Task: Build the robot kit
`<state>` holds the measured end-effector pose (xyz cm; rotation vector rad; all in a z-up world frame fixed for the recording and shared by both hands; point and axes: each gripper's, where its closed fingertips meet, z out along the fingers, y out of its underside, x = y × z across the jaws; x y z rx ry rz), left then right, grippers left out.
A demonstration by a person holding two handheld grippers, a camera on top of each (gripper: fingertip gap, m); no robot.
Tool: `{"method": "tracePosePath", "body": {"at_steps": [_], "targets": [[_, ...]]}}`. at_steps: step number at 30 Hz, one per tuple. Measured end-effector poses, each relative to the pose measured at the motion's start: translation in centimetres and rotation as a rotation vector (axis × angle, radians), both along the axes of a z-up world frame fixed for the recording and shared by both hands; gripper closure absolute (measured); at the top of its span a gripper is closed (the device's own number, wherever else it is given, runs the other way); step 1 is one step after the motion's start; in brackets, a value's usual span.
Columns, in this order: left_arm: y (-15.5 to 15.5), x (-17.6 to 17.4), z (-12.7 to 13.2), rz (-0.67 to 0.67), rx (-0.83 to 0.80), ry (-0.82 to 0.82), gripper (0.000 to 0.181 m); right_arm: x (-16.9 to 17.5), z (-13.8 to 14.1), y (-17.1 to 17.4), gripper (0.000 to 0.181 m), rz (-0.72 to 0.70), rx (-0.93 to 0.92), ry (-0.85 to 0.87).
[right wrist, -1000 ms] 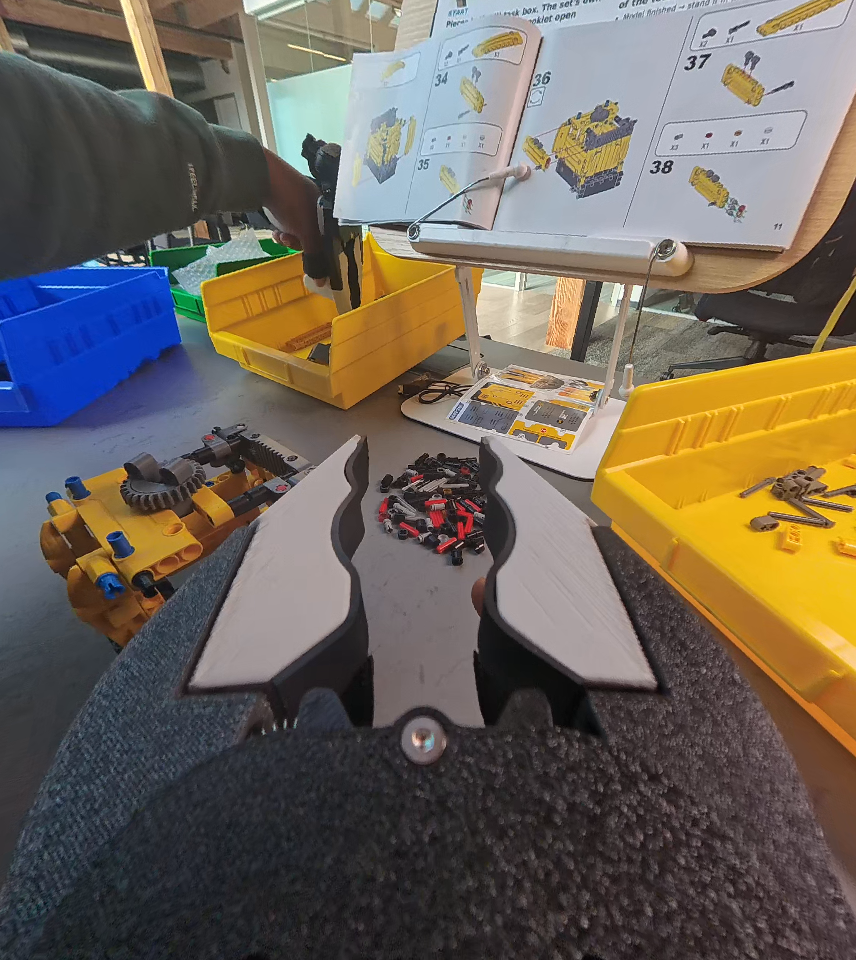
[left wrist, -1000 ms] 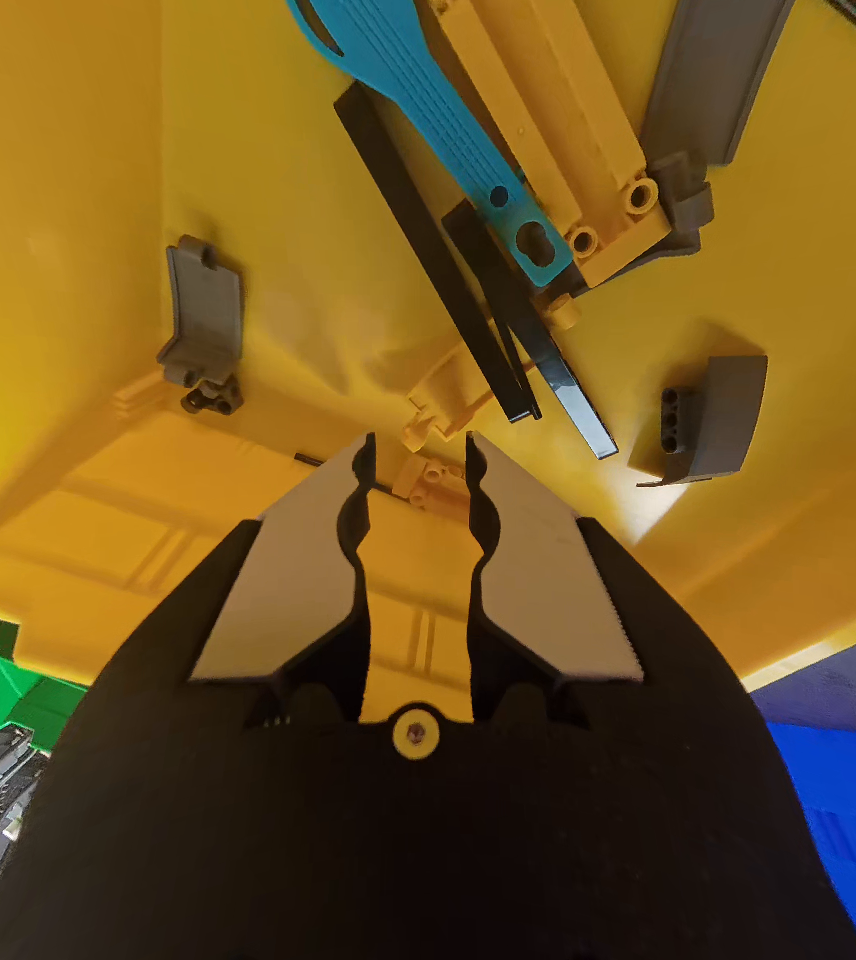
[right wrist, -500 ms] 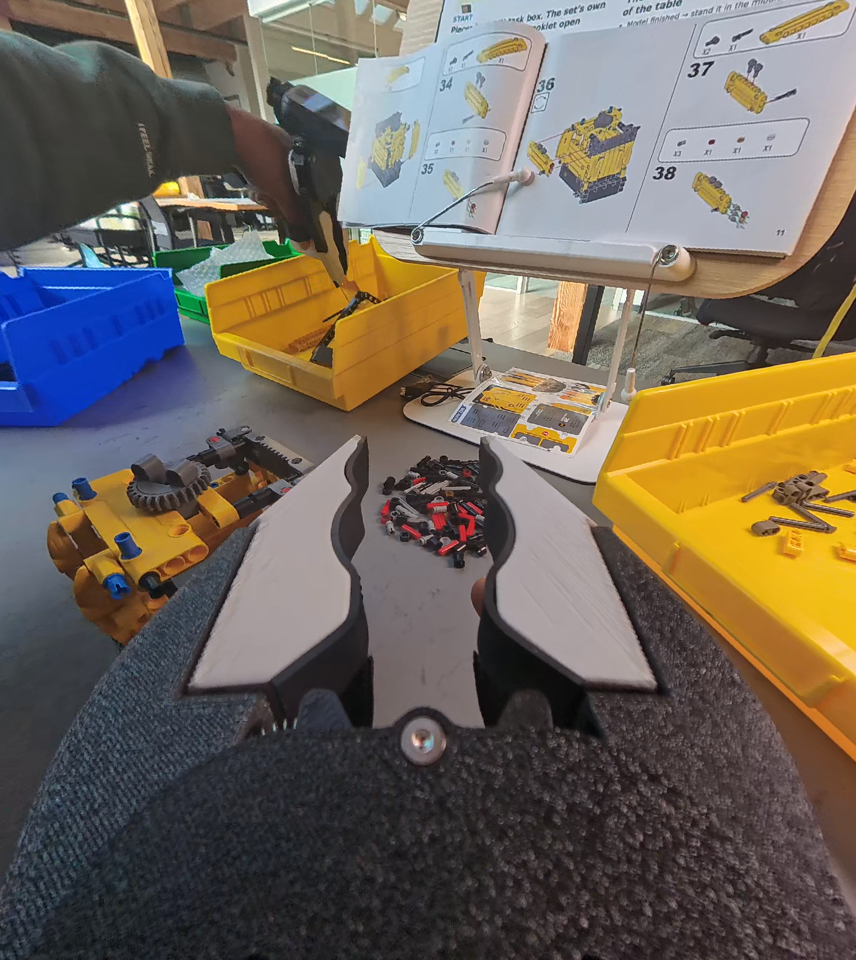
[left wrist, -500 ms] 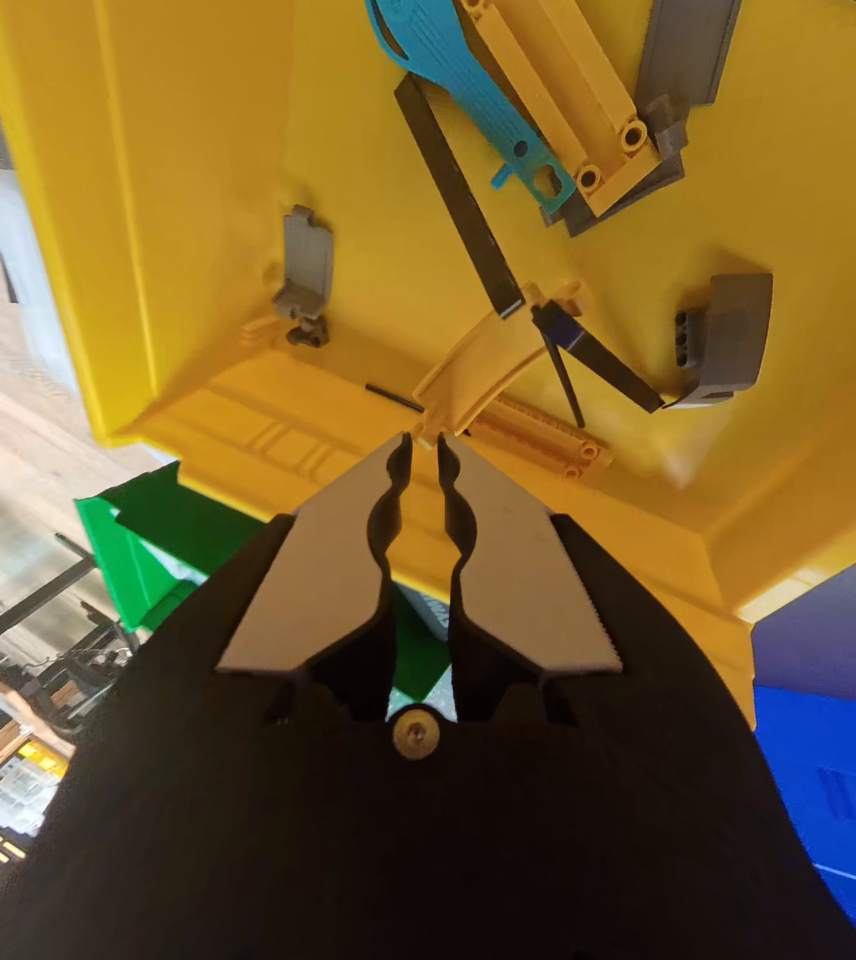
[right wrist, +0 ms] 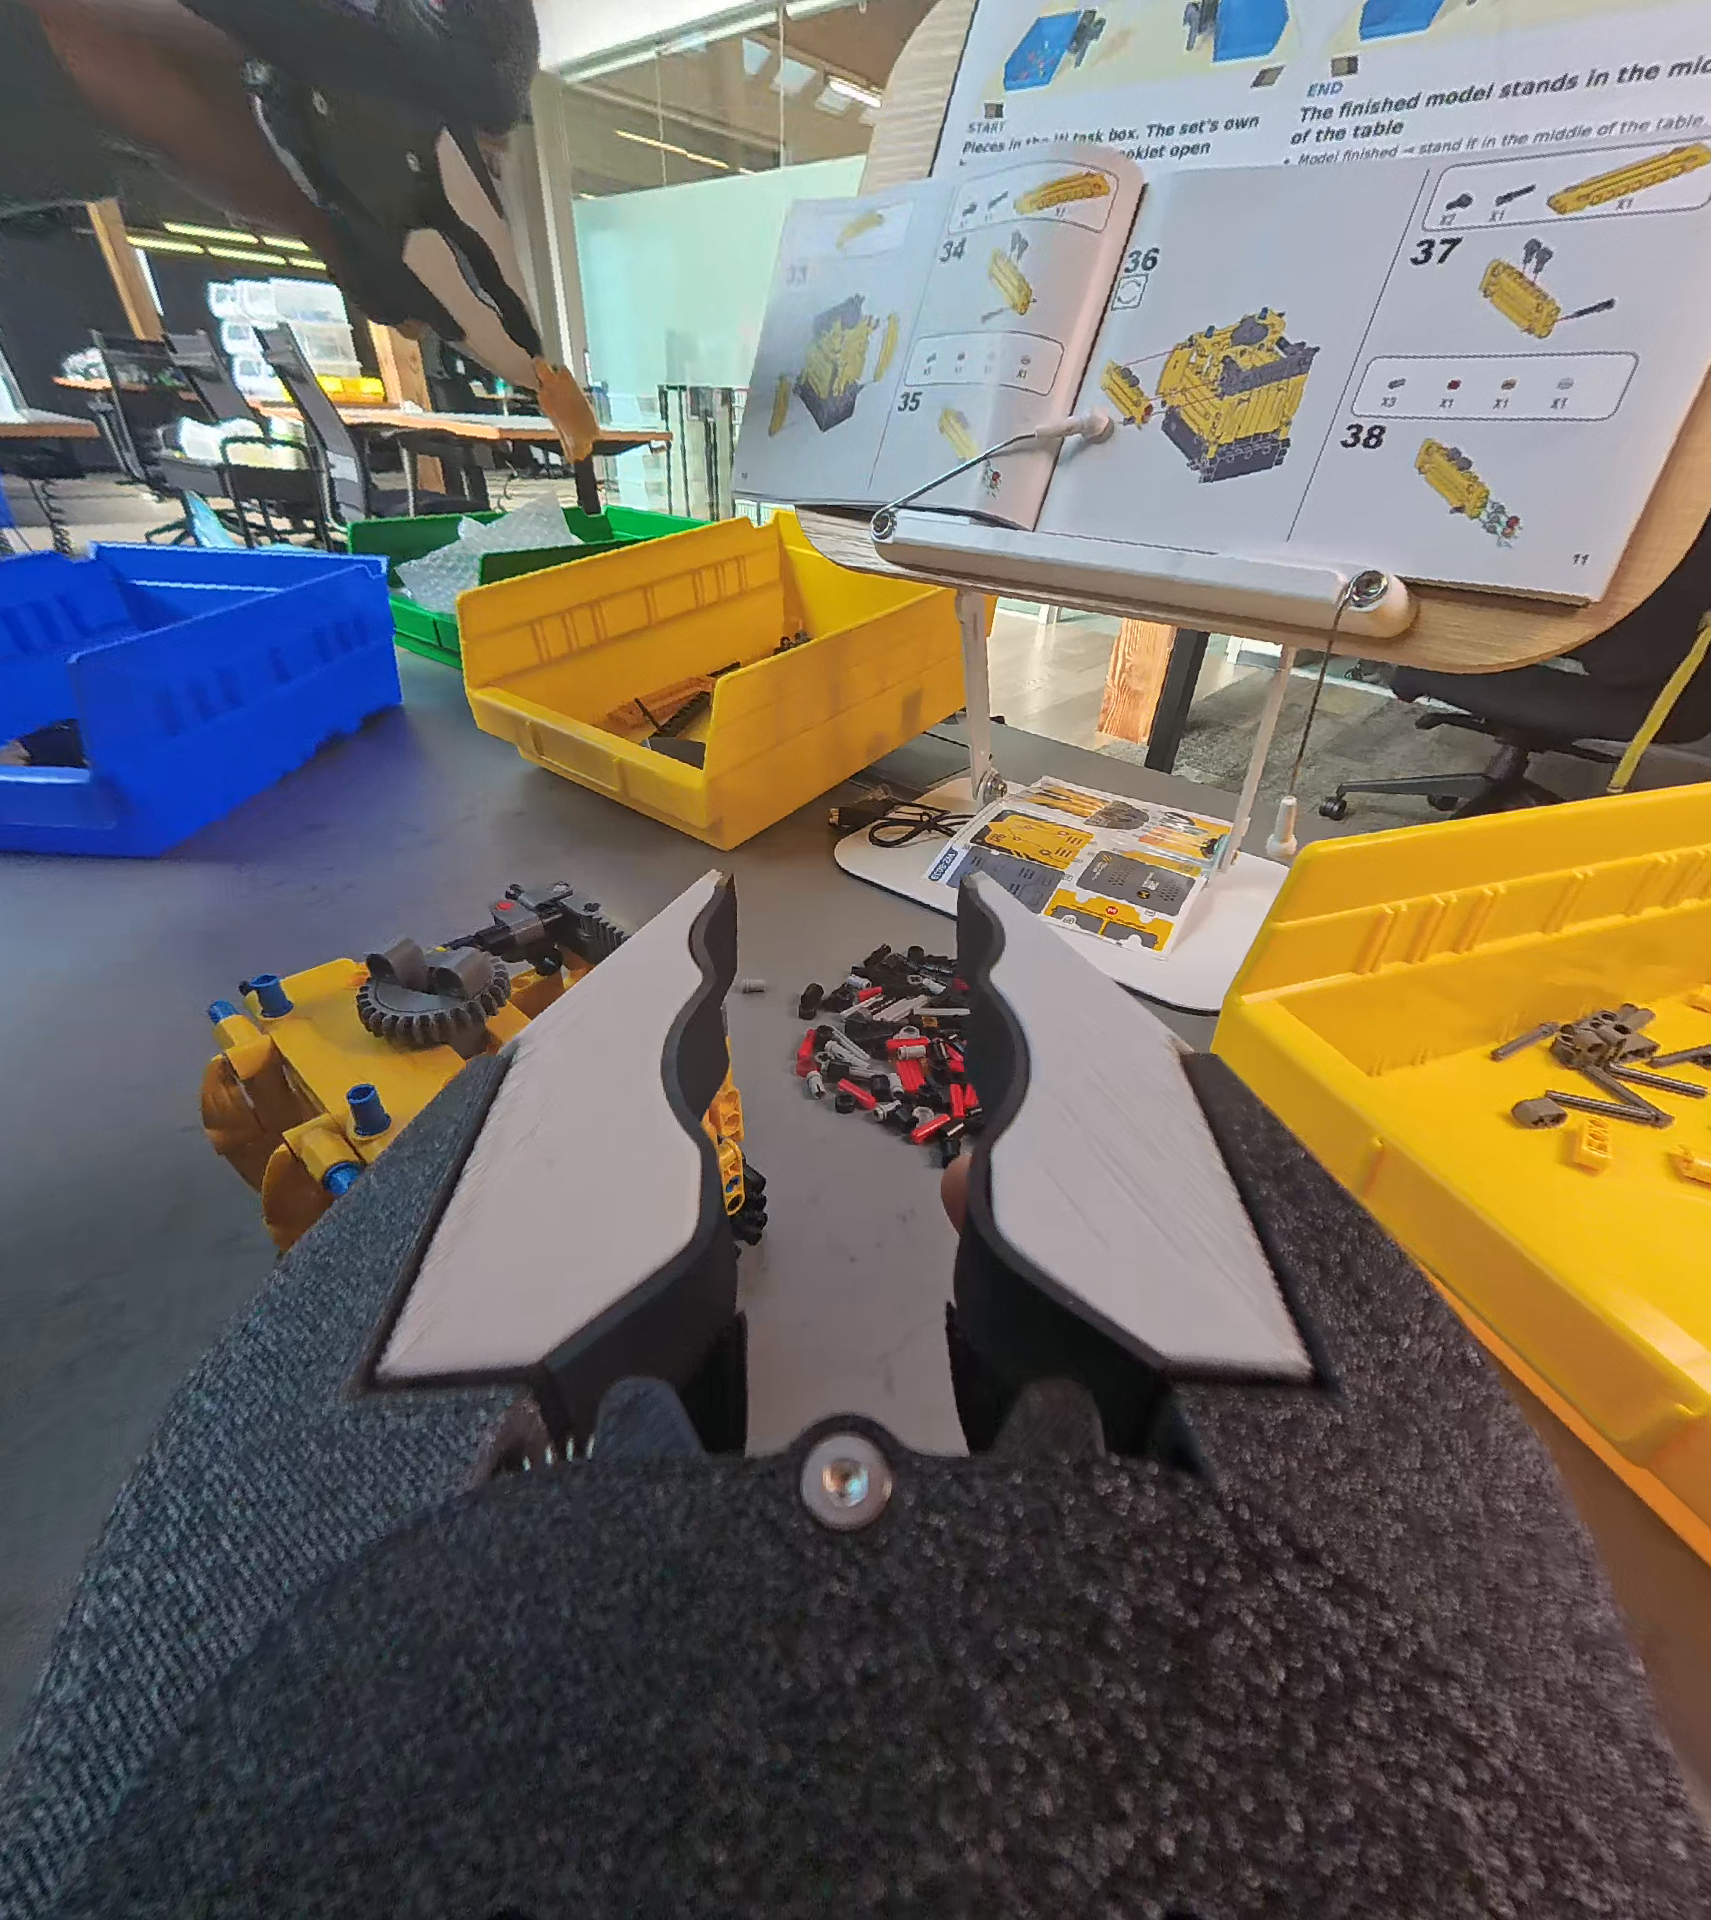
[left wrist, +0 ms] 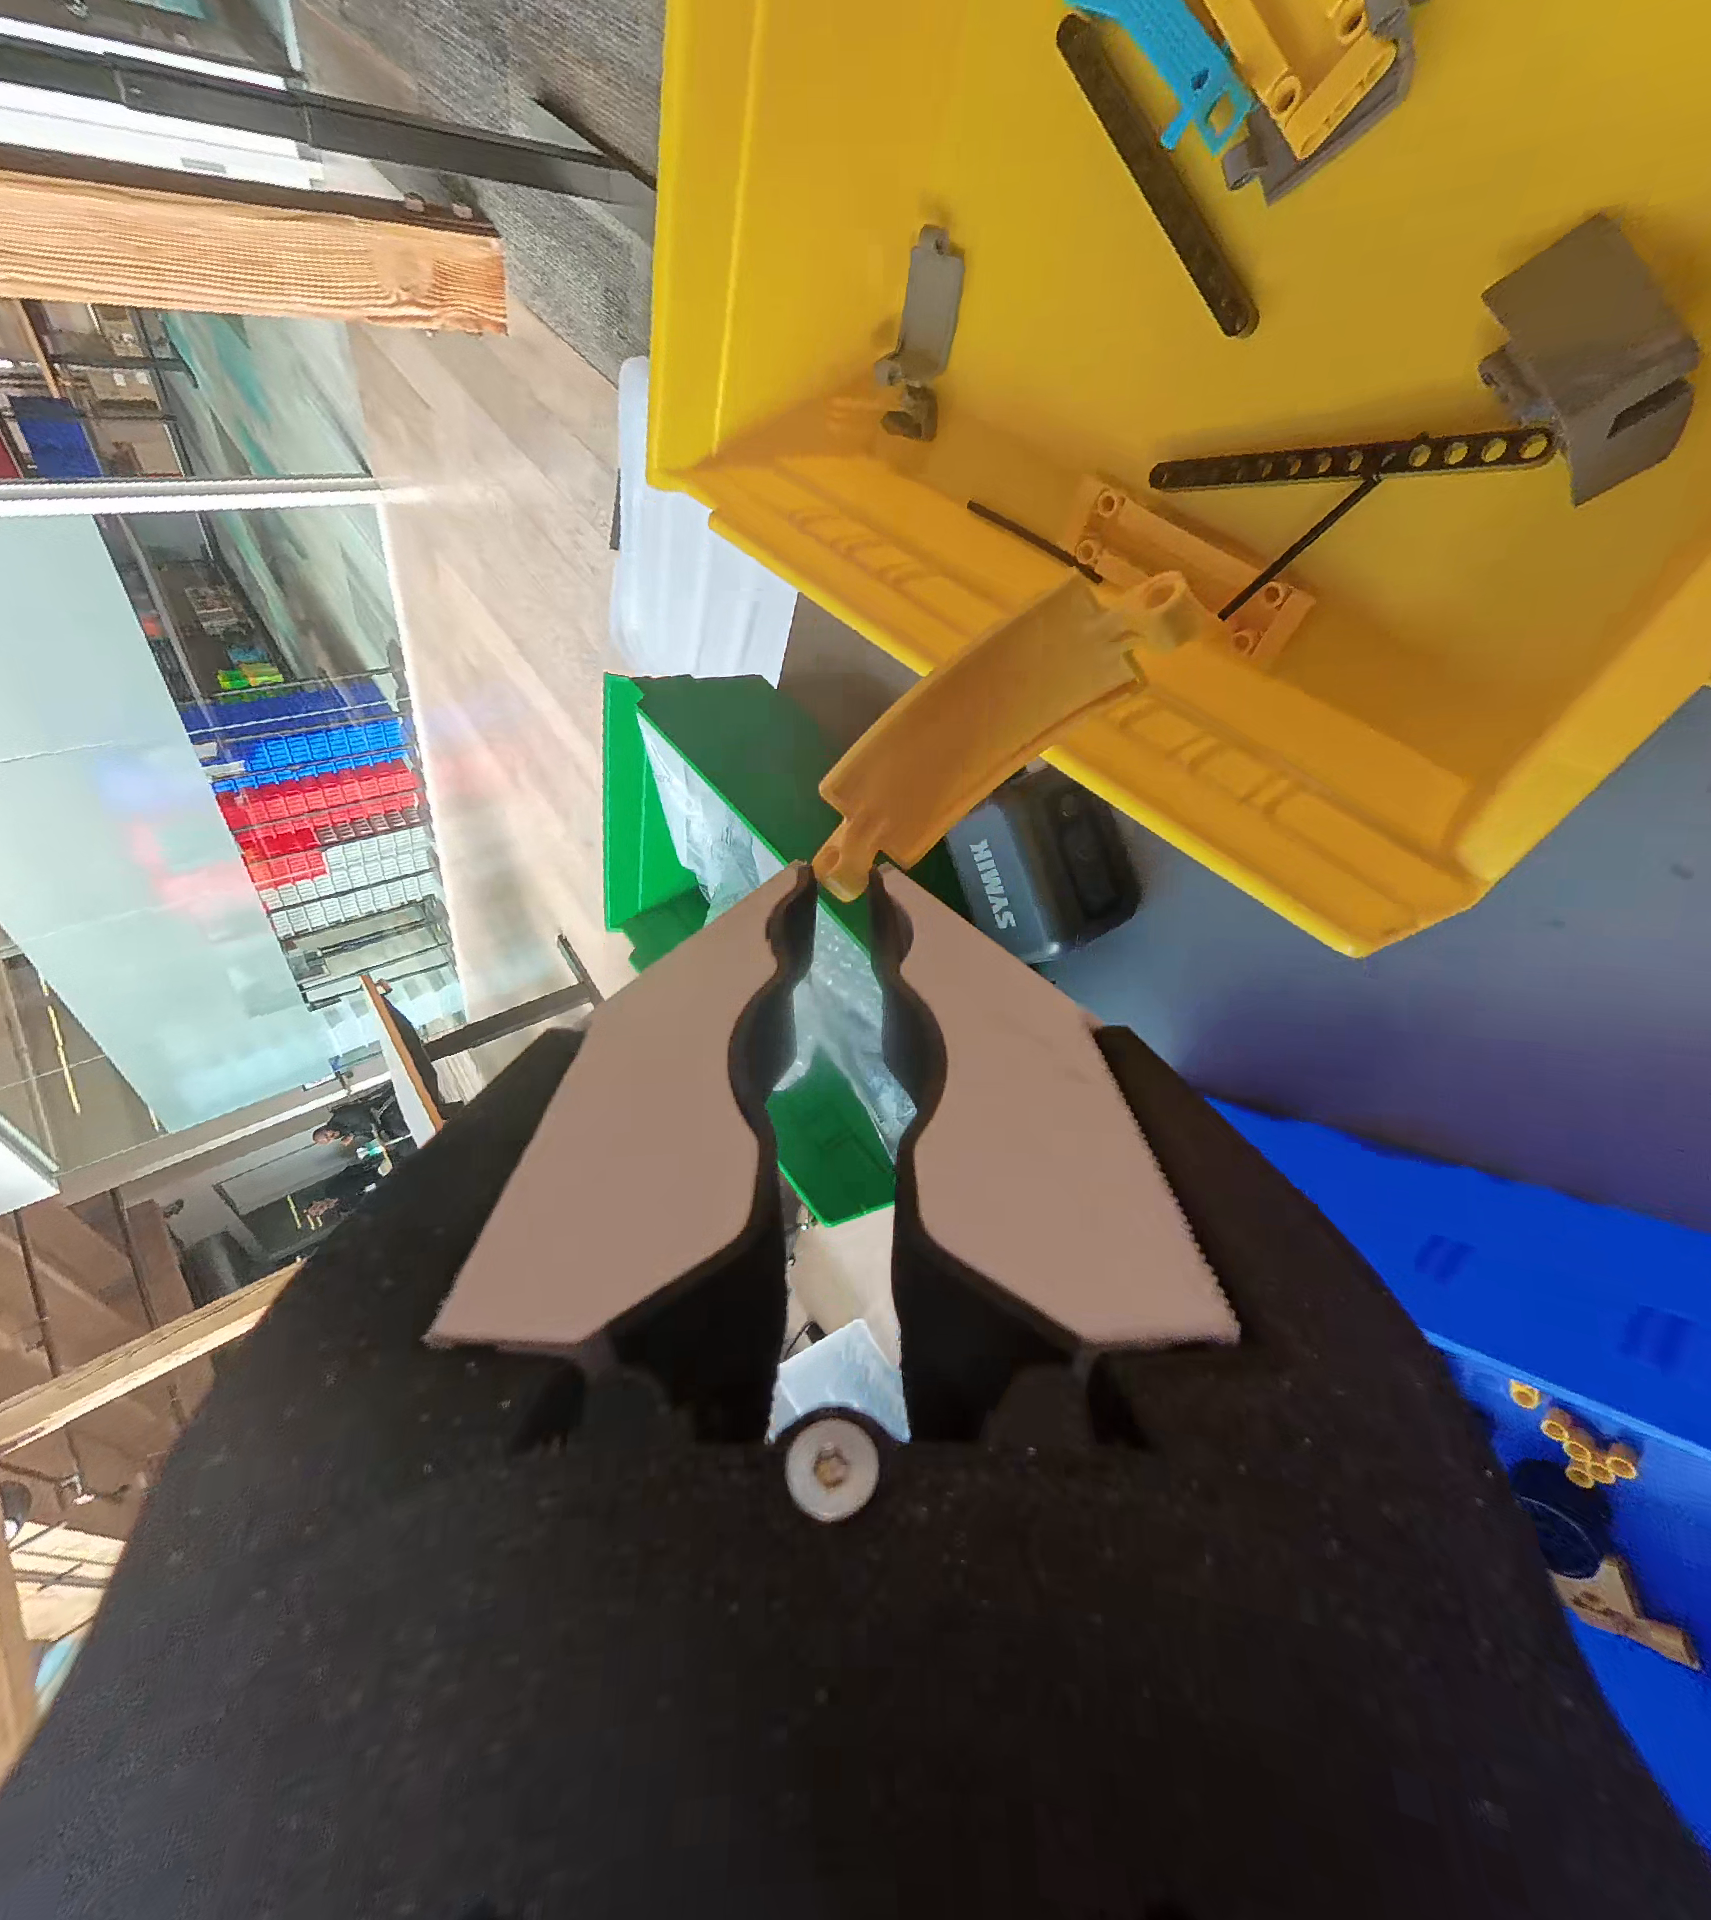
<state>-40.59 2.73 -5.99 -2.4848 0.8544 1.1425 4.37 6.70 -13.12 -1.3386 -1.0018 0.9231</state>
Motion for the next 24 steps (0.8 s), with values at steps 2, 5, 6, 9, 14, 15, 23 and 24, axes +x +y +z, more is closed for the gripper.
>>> {"method": "tracePosePath", "body": {"at_steps": [2,5,6,9,14,15,23,24], "targets": [[-1.2,1.4,0.9,-0.015,0.075,-0.048,0.172,0.2,0.3,0.0,0.139,-0.007,0.009,0.006],[-2.9,7.0,1.4,-0.105,0.198,-0.224,0.173,0.5,0.3,-0.1,0.139,-0.001,0.005,-0.001],[-3.5,9.7,1.2,-0.15,0.232,-0.297,0.172,0.5,0.4,0.0,0.139,-0.001,0.001,0.004],[-6.1,18.0,-1.2,-0.282,0.281,-0.491,0.172,0.9,1.1,-0.3,0.139,0.008,0.012,0.024],[-10.4,29.7,-10.8,-0.376,0.189,-0.823,0.172,0.6,-0.3,-3.1,0.13,0.2,-0.01,-0.103],[-10.7,31.2,-12.5,-0.369,0.178,-0.874,0.172,0.6,-0.8,-4.0,0.129,0.244,-0.004,-0.138],[-11.3,35.7,-20.4,-0.355,0.025,-0.902,0.172,0.4,-5.1,-8.9,0.13,0.412,0.128,-0.41],[-11.3,35.9,-20.6,-0.365,0.027,-0.897,0.172,0.3,-5.2,-8.9,0.131,0.403,0.141,-0.417]]}}
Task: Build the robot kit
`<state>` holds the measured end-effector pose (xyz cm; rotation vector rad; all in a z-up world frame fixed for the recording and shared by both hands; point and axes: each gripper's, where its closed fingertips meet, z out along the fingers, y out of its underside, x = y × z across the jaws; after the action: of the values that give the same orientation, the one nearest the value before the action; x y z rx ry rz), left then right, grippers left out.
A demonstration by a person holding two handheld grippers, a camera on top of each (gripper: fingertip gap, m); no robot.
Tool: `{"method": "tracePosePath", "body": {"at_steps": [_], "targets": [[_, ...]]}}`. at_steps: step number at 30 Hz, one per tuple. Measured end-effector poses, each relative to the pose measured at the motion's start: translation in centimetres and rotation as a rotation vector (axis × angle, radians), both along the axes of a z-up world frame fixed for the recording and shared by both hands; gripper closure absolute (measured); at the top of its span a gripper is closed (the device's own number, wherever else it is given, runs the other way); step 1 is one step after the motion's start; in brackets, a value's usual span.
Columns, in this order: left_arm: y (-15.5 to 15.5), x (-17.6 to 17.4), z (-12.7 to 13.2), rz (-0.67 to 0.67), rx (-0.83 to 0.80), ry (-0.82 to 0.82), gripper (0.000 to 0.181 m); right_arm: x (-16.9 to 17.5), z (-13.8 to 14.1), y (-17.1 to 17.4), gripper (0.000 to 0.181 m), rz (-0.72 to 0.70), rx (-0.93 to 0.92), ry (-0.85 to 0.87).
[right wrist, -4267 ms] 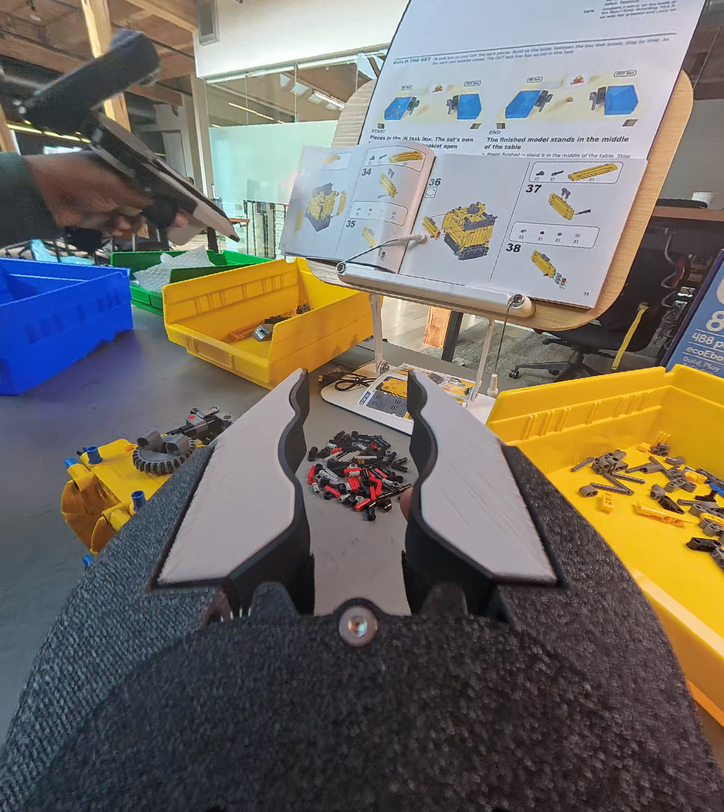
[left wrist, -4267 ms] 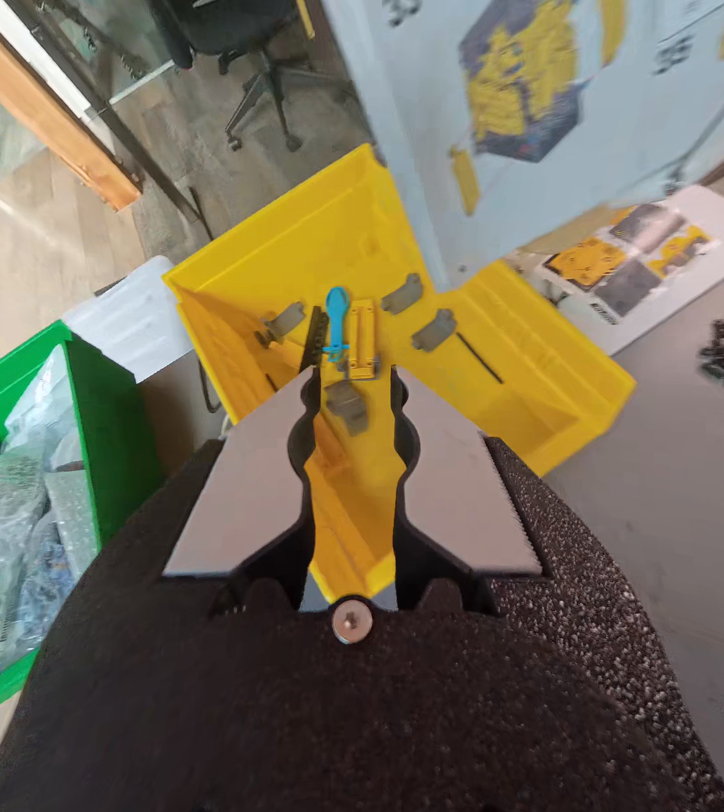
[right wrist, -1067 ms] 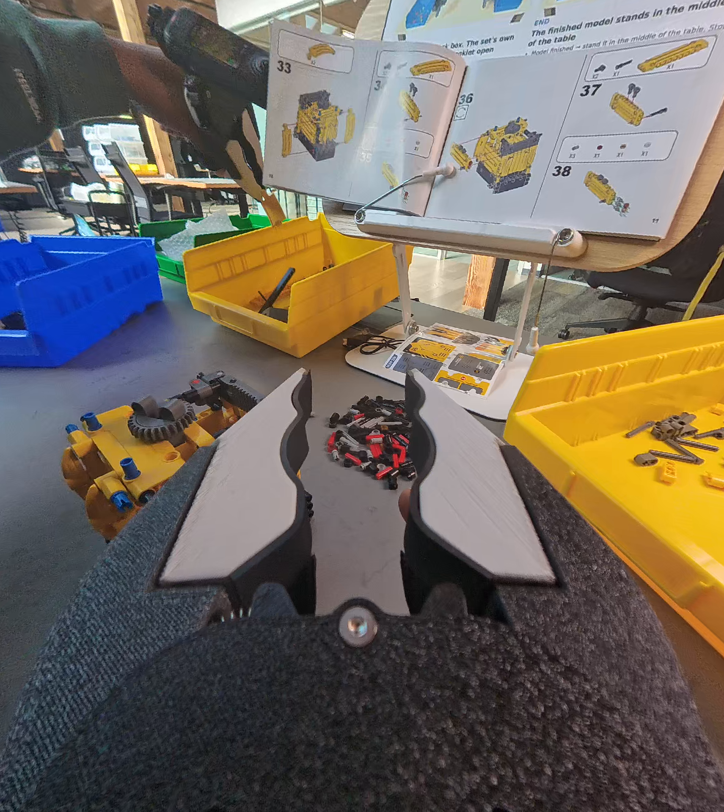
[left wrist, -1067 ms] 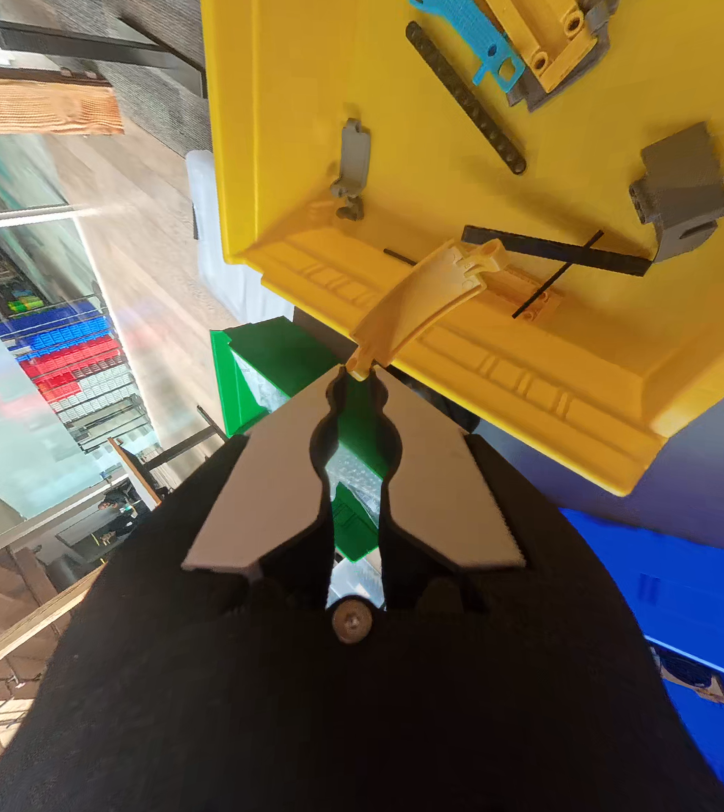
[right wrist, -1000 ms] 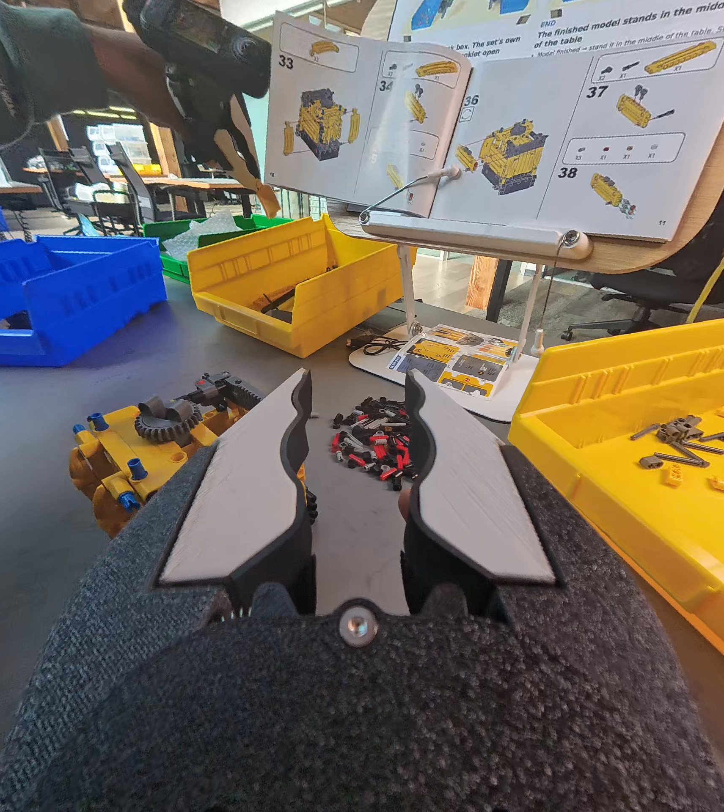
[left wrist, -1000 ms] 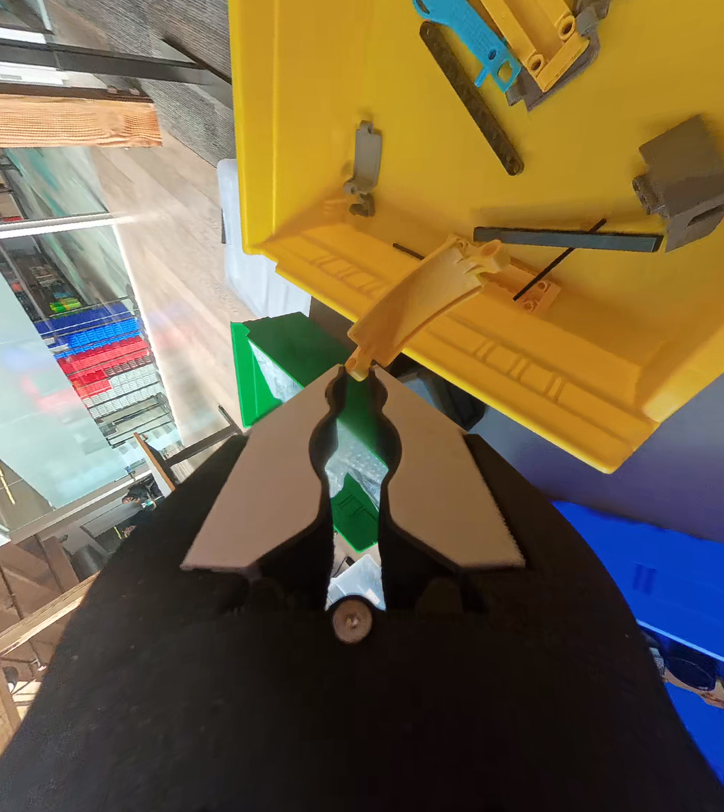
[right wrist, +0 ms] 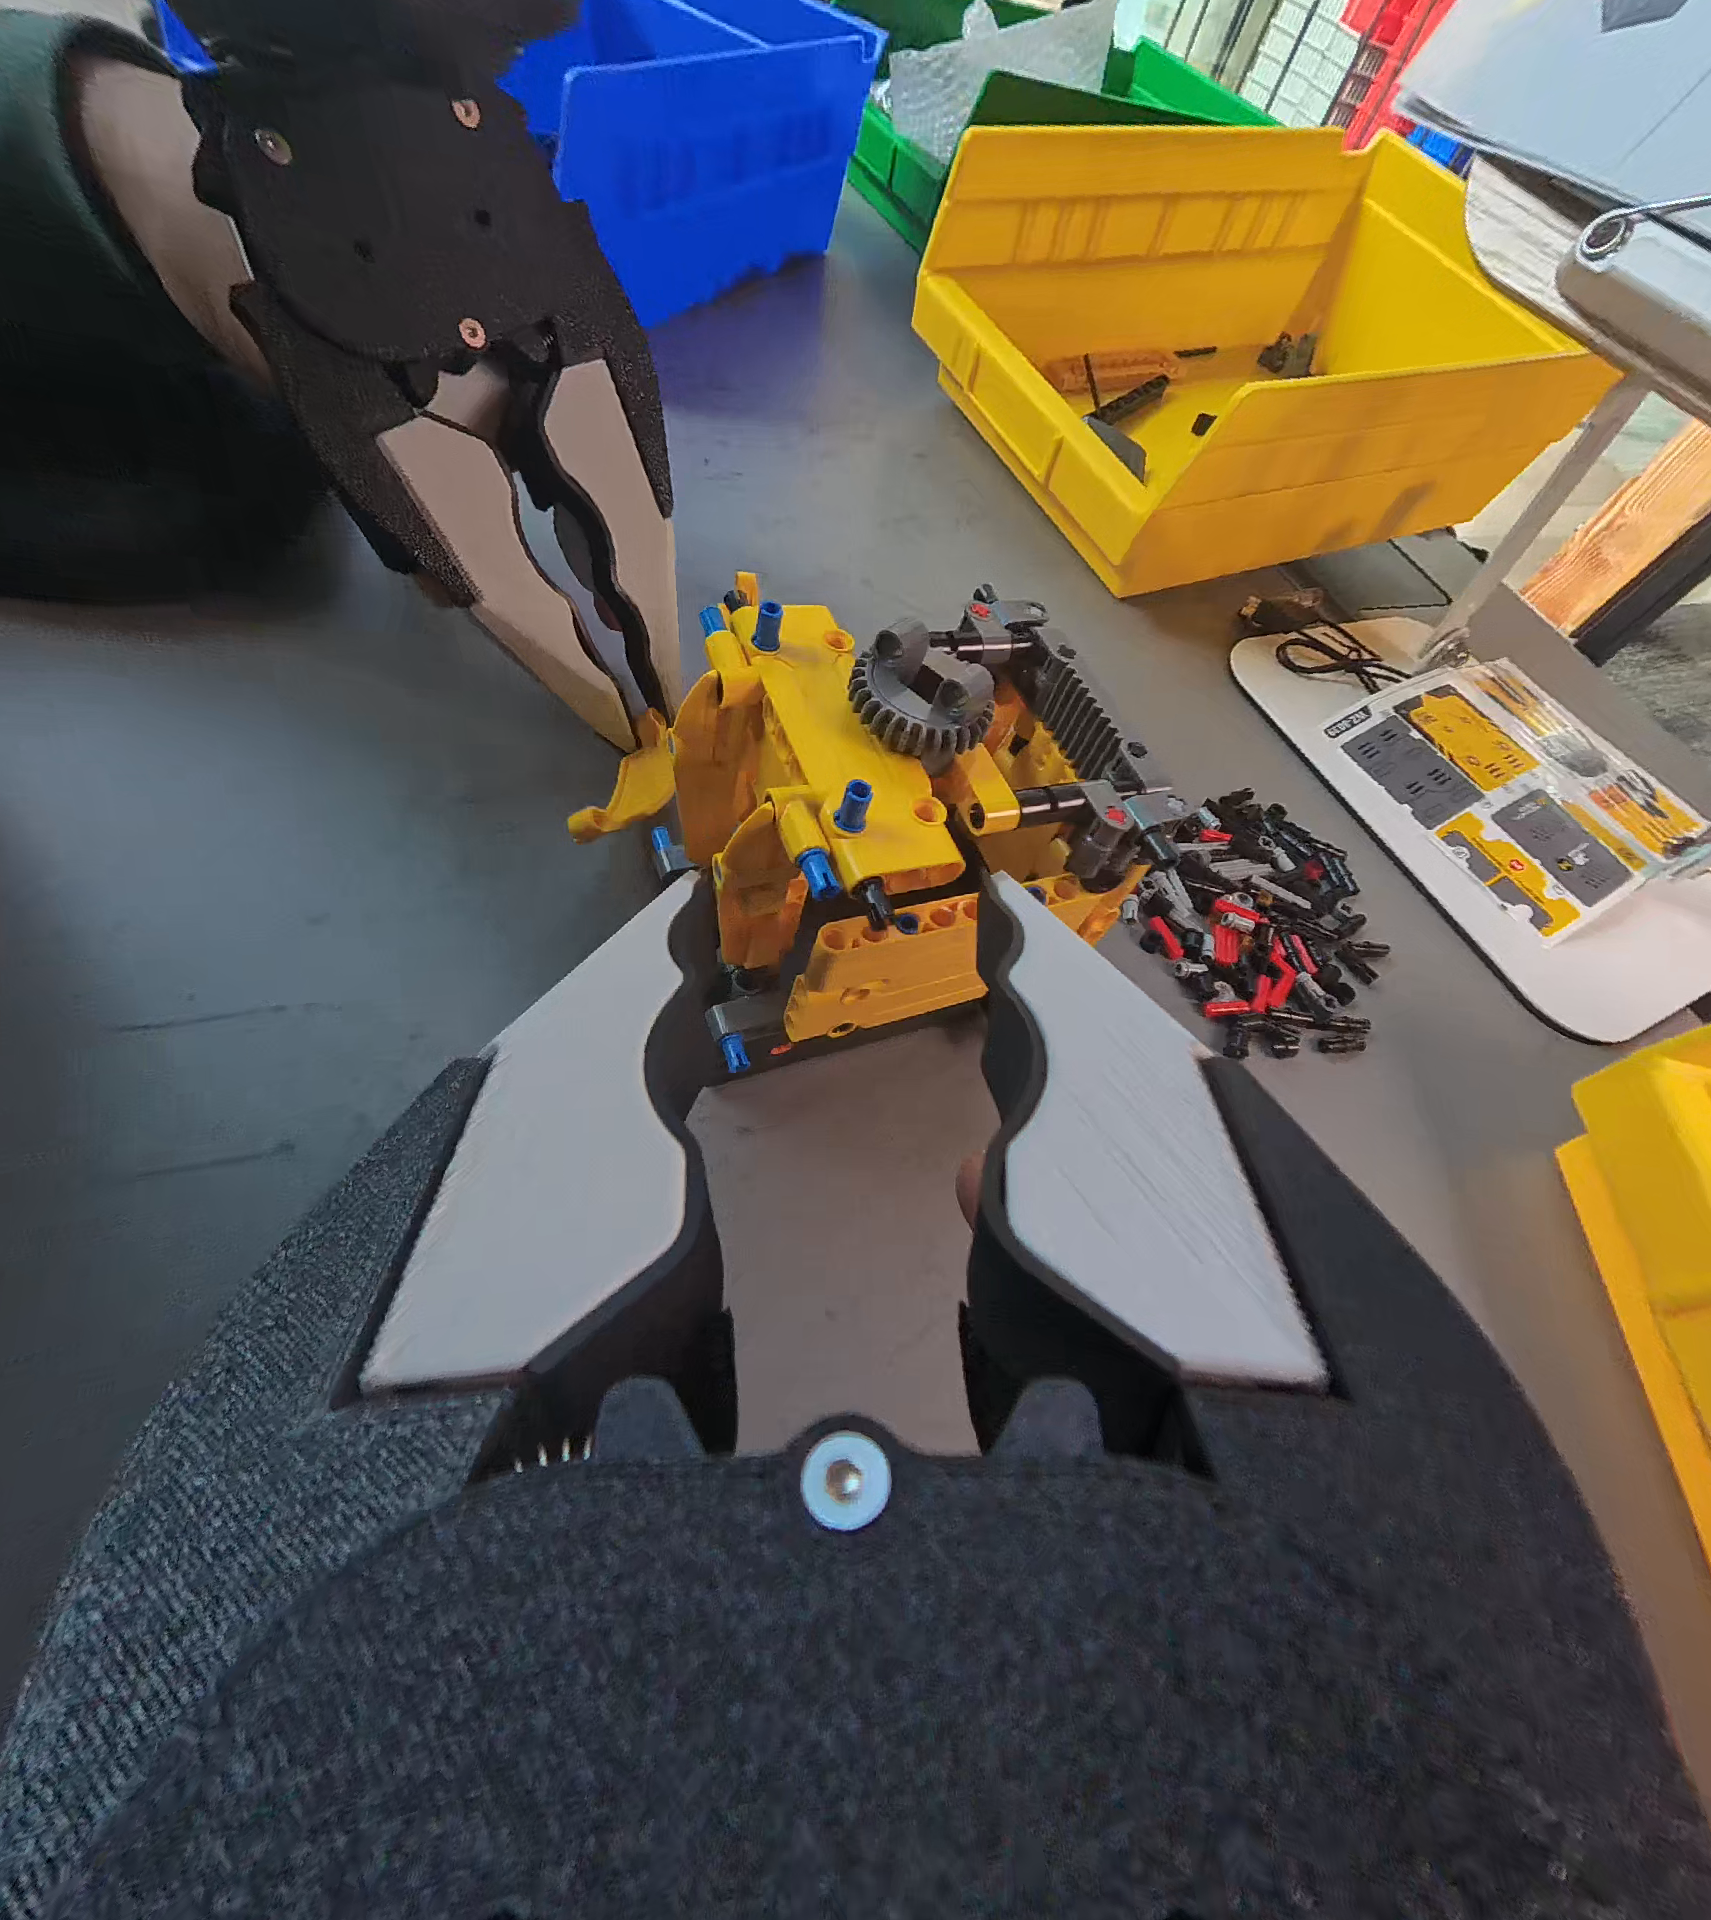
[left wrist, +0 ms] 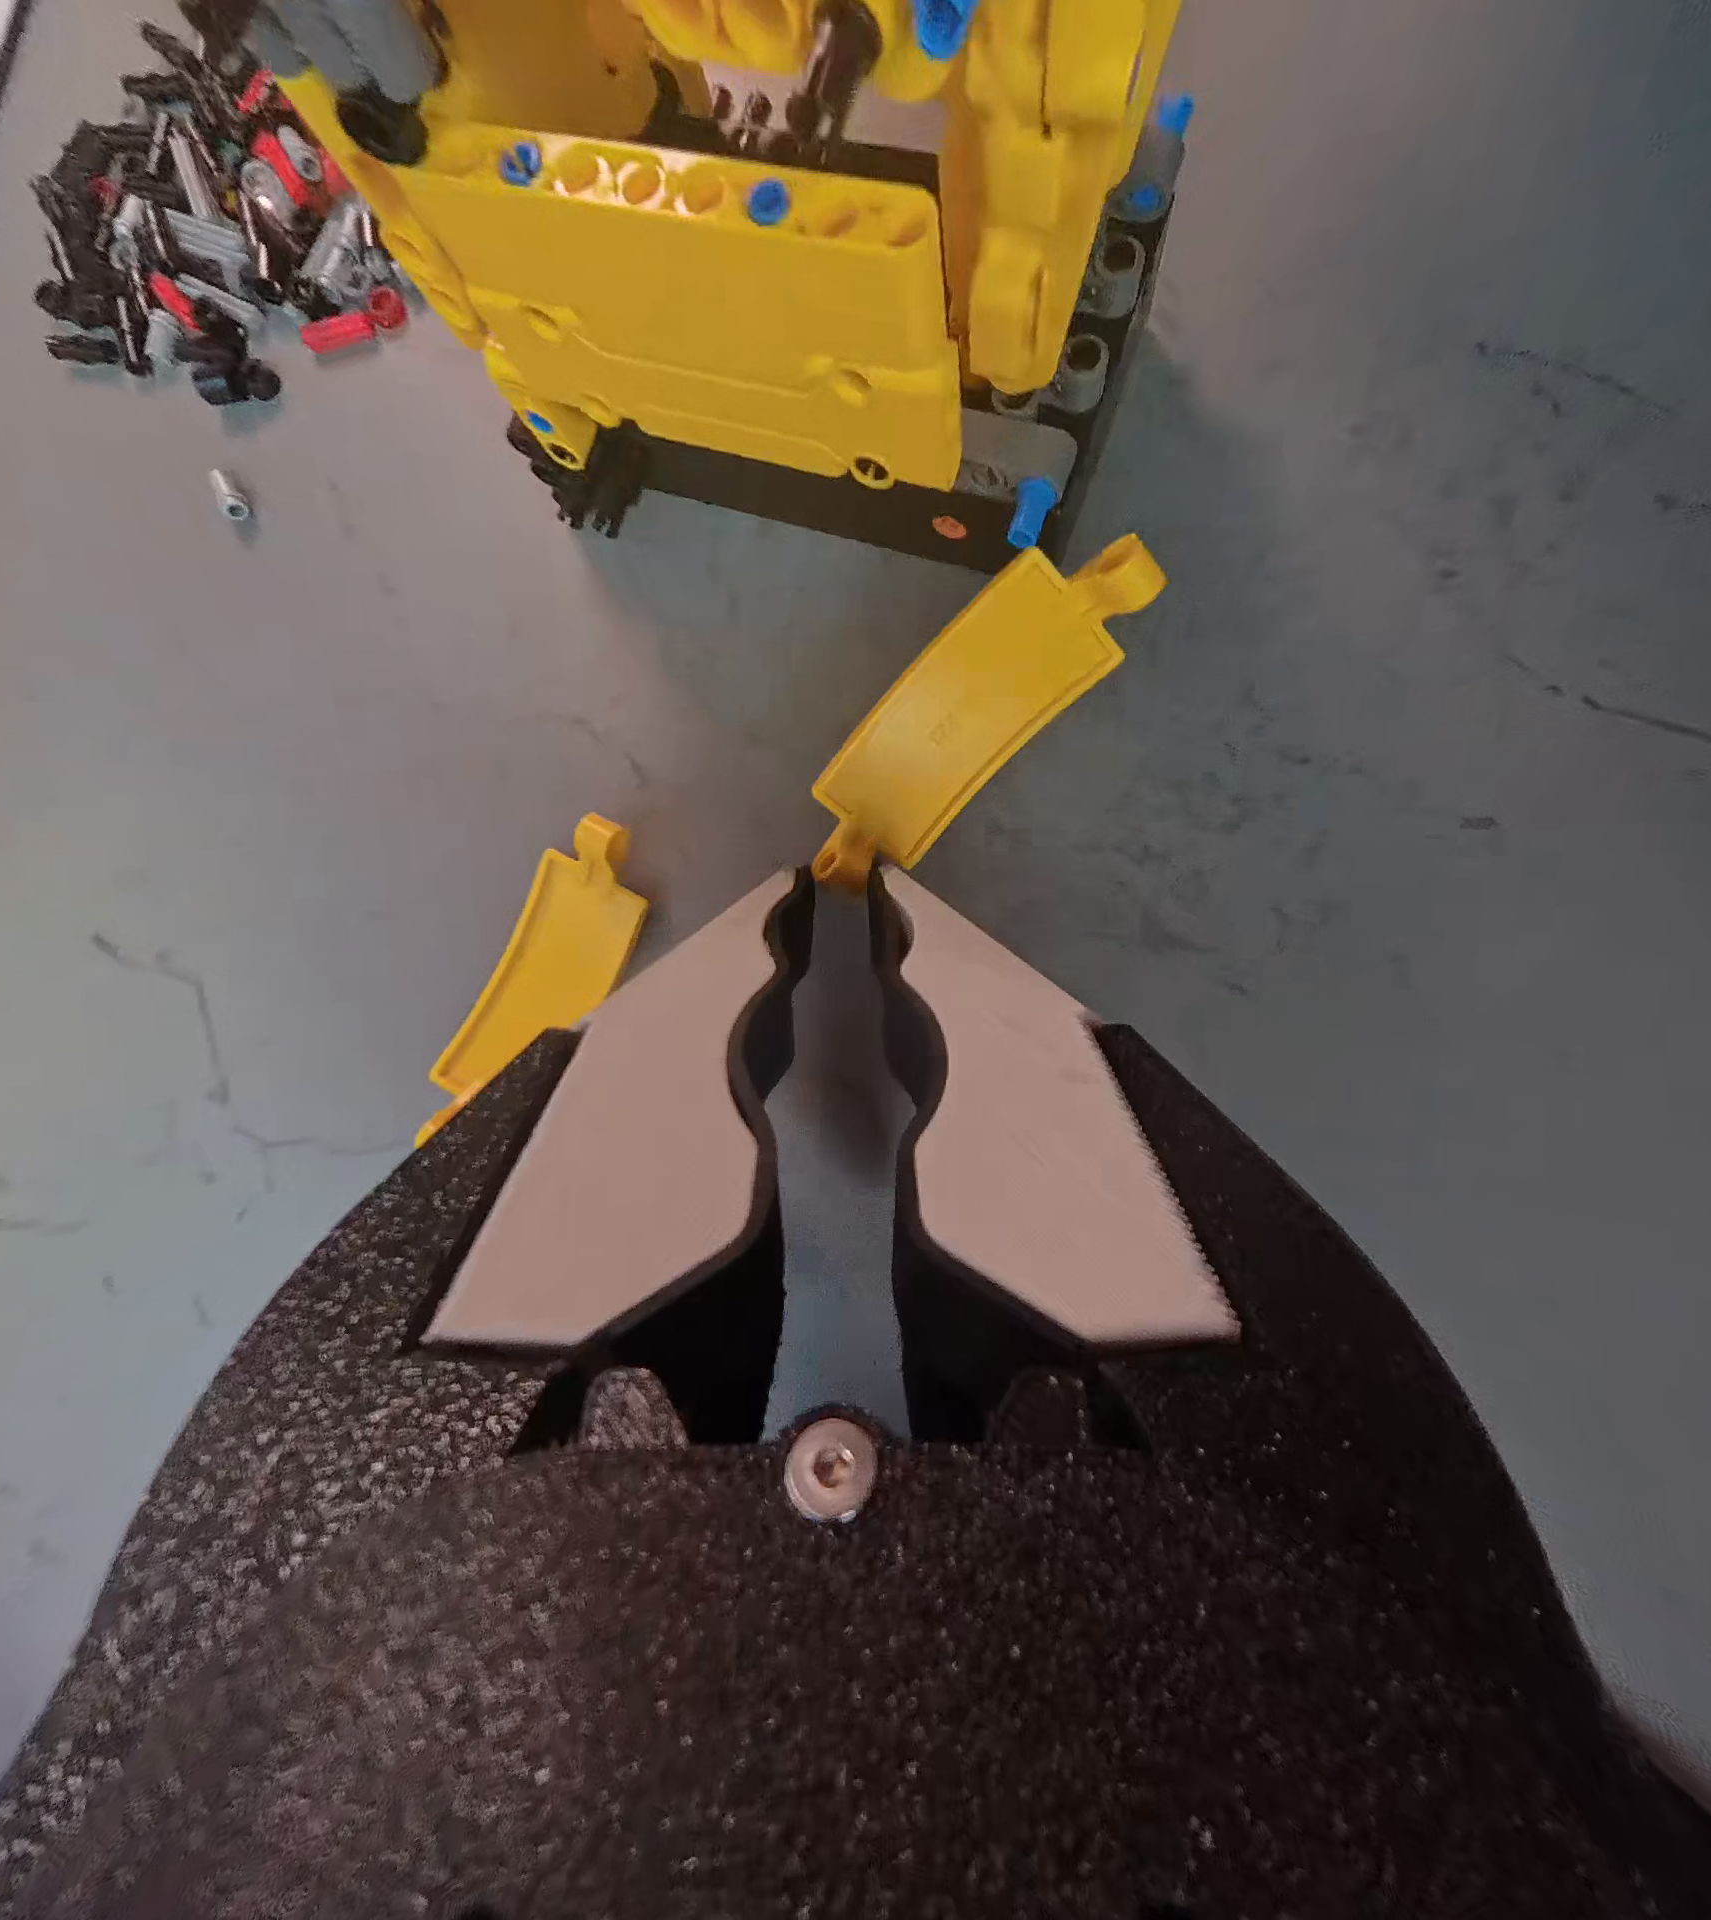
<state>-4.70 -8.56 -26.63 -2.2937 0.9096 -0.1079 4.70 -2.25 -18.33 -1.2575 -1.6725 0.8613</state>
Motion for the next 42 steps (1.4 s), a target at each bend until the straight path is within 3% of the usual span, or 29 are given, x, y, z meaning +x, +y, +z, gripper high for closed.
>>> {"method": "tracePosePath", "body": {"at_steps": [6,10,14,25,33,42], "targets": [[0.3,0.6,1.2,-0.014,0.064,-0.106,0.161,0.2,-0.2,0.3,0.139,-0.016,0.034,-0.017],[1.8,2.2,6.2,-0.034,0.339,-0.183,0.165,0.7,0.3,0.7,0.142,-0.038,0.067,-0.007],[2.2,4.9,9.8,-0.143,0.611,-0.094,0.167,1.3,1.1,0.6,0.142,-0.048,0.136,0.007],[3.6,5.8,9.0,-0.27,0.856,0.349,0.172,1.4,1.5,0.2,0.159,-0.053,0.496,0.05],[3.5,5.8,9.1,-0.268,0.915,0.467,0.177,0.9,0.8,0.0,0.166,-0.055,0.599,0.037],[3.5,6.0,8.9,-0.26,0.935,0.538,0.177,0.9,1.1,0.4,0.174,-0.082,0.589,0.059]]}}
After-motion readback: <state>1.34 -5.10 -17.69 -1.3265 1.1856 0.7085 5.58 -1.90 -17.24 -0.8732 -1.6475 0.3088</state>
